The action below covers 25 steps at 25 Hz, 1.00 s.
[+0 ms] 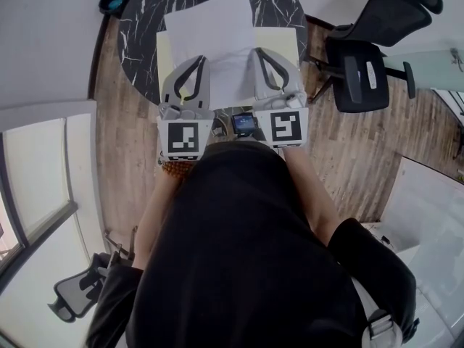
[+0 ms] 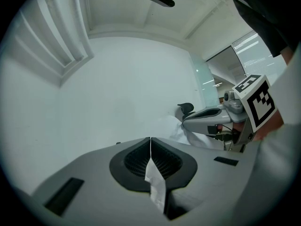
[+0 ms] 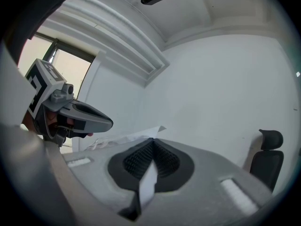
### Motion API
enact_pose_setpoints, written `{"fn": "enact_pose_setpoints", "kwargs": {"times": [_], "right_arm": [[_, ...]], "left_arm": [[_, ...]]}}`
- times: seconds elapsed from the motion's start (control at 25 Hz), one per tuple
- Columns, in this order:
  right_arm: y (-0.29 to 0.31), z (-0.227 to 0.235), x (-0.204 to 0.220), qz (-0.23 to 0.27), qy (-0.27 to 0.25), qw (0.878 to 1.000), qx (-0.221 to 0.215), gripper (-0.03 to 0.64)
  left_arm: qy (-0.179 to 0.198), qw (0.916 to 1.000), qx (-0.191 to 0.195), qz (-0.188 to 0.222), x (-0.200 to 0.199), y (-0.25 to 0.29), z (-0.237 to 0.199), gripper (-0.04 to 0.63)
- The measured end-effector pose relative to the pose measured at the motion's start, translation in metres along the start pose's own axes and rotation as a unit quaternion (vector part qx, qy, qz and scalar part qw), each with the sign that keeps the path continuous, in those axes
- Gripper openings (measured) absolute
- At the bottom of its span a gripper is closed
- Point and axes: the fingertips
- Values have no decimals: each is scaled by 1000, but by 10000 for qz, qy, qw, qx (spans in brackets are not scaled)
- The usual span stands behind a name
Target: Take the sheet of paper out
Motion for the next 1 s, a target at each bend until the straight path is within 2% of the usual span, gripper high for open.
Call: {"fn": "enact_pose_setpoints", "kwargs": {"times": [0.76,1.0], "right_arm": [[-1,0,13,-159,109,9998,10,-3],[1,3,18,-208,51,9998,31,-3]], "left_arm": [[-60,9999,-11,-86,7,-2,-3,0],[-181,9998,19,-121,13,0,-5,0]]}}
Point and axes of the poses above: the fingertips, and each gripper's own axes: y forward along the fingers, z to its right, x out of its underside, and after that the axes turned 4 degrees about -z, right-handed
